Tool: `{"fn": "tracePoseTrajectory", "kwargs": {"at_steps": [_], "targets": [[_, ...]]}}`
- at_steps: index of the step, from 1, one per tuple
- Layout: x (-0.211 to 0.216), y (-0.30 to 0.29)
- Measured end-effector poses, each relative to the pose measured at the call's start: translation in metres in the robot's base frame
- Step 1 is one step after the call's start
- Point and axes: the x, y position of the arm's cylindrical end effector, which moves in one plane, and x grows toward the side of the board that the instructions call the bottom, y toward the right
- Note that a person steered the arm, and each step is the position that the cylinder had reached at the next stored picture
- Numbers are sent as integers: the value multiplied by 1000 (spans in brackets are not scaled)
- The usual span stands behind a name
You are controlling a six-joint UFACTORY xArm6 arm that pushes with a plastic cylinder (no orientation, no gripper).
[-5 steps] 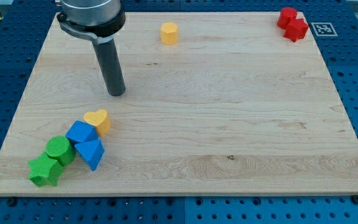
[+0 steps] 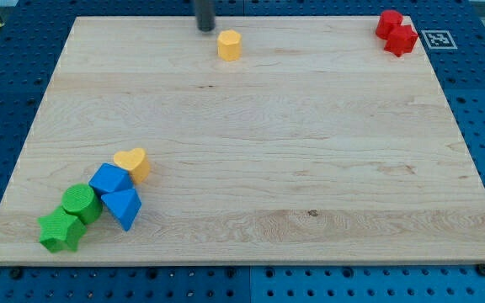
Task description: Move the yellow hexagon top right to the blue triangle
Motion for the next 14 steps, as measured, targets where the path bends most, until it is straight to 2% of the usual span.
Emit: {"fn": "tracePoseTrajectory", "kwargs": {"at_steps": [1,3,7,9,12,14], "targets": [[23,32],[40,13],[164,4],[145,2],[95,-45],[118,-66]]}}
